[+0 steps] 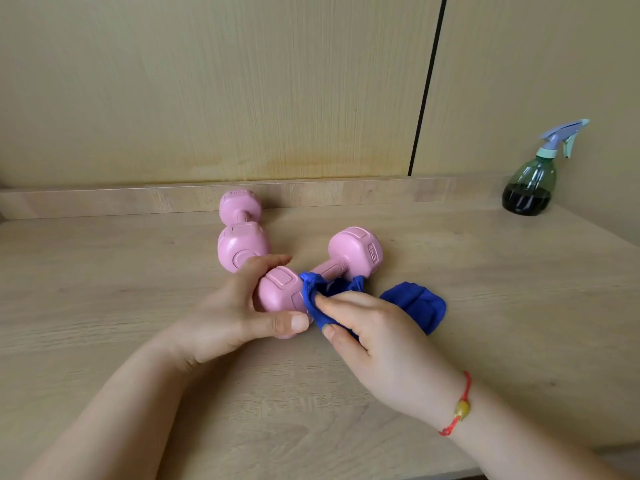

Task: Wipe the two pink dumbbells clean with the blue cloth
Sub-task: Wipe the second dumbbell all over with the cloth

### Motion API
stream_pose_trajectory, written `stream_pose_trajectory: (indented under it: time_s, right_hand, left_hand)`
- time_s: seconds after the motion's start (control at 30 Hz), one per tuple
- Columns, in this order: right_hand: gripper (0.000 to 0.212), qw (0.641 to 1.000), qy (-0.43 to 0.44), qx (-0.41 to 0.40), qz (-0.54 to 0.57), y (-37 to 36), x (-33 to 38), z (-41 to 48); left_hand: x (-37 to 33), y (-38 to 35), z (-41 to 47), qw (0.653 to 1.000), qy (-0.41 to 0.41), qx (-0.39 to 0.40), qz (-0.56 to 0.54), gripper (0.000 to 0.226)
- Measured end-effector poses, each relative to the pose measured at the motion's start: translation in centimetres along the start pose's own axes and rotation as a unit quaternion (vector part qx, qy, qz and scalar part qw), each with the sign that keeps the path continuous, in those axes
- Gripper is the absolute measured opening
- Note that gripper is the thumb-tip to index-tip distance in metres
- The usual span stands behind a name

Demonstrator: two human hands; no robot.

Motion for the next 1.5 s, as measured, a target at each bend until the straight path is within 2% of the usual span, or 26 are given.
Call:
stream_pose_trajectory:
  time_s: [0.07, 0.13, 0.2, 0.3, 0.33, 0.4, 0.5, 0.6, 0.63, 0.77, 0.9, 0.97, 1.1, 1.17, 1.33, 1.43, 1.5]
  right_hand:
    - [0.034, 1.000, -0.006, 0.023, -0.013, -0.2, -0.2, 0.1]
    - [0.022, 0.999, -0.049, -0.003, -0.010, 1.0, -1.7, 0.0]
    - [0.022, 0.985, -0.134, -0.078, 0.073, 3.3, -4.3, -0.3]
    - [0.024, 0.923, -0.218, -0.222, 0.226, 7.0, -7.4, -1.1]
    - [0.022, 0.916, -0.216, -0.255, 0.224, 8.1, -7.6, -1.2]
    - [0.020, 0.933, -0.168, -0.288, 0.134, 9.7, -6.3, -0.5]
    - [0.020, 0.965, -0.029, -0.248, -0.084, 8.6, -2.5, 1.8]
    - [0.029, 0.949, 0.020, -0.081, -0.303, 3.0, -2.6, 4.1]
    - [0.033, 0.942, 0.018, -0.041, -0.332, 1.4, -3.2, 4.3]
    - [0.048, 0.962, -0.011, -0.054, -0.267, 0.5, -4.5, 3.5]
    - [0.029, 0.957, 0.015, -0.086, -0.276, 1.1, -4.0, 3.3]
    - [0.028, 0.958, 0.024, -0.101, -0.269, 1.4, -3.9, 3.2]
    - [0.021, 0.965, 0.020, -0.105, -0.242, 1.8, -4.1, 3.5]
    - [0.018, 0.963, 0.016, -0.113, -0.245, 2.1, -4.2, 3.7]
    - [0.037, 0.961, 0.029, -0.164, -0.221, 3.5, -4.3, 3.5]
    - [0.039, 0.953, 0.050, -0.146, -0.262, 2.6, -3.9, 3.5]
    - [0.044, 0.953, 0.035, -0.122, -0.273, 1.5, -4.3, 3.5]
  left_hand:
    - [-0.8, 0.6, 0.0, 0.996, -0.032, -0.065, 0.052, 0.105]
    - [-1.2, 0.5, 0.0, 0.994, -0.047, -0.088, 0.047, 0.101]
    - [-1.0, 0.5, 0.0, 0.995, -0.043, -0.090, 0.016, 0.093]
    - [-0.9, 0.3, 0.1, 0.995, -0.043, -0.090, 0.010, 0.079]
    - [-0.9, 0.3, 0.2, 0.995, -0.045, -0.093, 0.011, 0.074]
    - [-0.7, 0.3, 0.4, 0.994, -0.044, -0.101, 0.004, 0.066]
    - [-0.2, 0.7, 0.7, 0.993, -0.031, -0.115, -0.007, 0.070]
    - [0.4, 0.7, 1.0, 0.993, -0.027, -0.105, -0.046, 0.078]
    - [0.5, 0.6, 1.1, 0.993, -0.028, -0.101, -0.059, 0.078]
    - [1.1, 0.9, 1.4, 0.989, -0.017, -0.110, -0.097, 0.077]
    - [-0.1, 1.5, 0.9, 0.985, -0.052, -0.160, -0.038, 0.058]
    - [-0.9, 1.7, 0.4, 0.983, -0.068, -0.172, 0.001, 0.054]
    - [-1.4, 1.1, 0.2, 0.980, -0.076, -0.130, 0.130, 0.083]
    - [-1.6, 1.1, 0.1, 0.974, -0.080, -0.140, 0.158, 0.089]
    - [-2.0, 1.6, -0.1, 0.968, -0.084, -0.184, 0.152, 0.076]
    - [-1.7, 1.6, -0.3, 0.973, -0.071, -0.185, 0.114, 0.074]
    - [-1.7, 1.3, -0.3, 0.974, -0.069, -0.185, 0.106, 0.073]
Point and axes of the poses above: each hand's wrist, its own z-axis towards the middle knuckle, its own y-axis out of the back of the hand, x = y × z, the point moved 10 cm from there along z, towards the middle knuckle, and after that the axes turned 3 degrees about y, right-handed, at the moved point
